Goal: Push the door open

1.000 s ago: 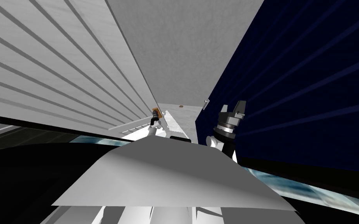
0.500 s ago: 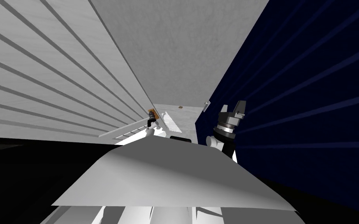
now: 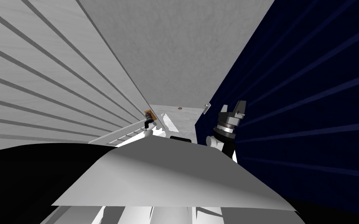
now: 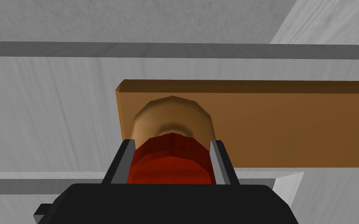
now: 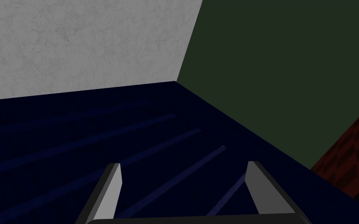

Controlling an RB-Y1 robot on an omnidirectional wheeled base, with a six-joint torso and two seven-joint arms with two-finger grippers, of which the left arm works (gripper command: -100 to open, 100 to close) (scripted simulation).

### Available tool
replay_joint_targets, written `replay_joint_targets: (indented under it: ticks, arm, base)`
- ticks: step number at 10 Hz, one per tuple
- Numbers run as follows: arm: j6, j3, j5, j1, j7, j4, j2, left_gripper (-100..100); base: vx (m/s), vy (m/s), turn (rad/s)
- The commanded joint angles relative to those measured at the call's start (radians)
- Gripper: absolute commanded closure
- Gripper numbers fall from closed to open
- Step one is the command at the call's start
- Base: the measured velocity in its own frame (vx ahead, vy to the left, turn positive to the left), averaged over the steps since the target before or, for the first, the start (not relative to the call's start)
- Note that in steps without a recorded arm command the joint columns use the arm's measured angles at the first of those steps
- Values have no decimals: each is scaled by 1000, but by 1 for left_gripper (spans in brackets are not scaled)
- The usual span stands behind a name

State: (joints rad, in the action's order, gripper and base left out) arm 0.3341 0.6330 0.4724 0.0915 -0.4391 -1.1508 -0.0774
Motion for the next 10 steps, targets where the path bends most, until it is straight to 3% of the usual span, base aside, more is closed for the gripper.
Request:
replay_joint_targets:
  ticks: [1, 2, 3, 10]
  arm:
    - [6, 21, 22, -3, -14, 2, -10, 100]
    - [5, 33, 34, -7, -24, -3, -7, 100]
    - [-4, 27, 26, -16, -22, -12, 0, 100]
    - [5, 121, 64, -25, -62, -28, -4, 100]
  base:
    - [204, 0, -17]
    - [182, 4, -17]
    - [73, 9, 24]
    - [176, 50, 35]
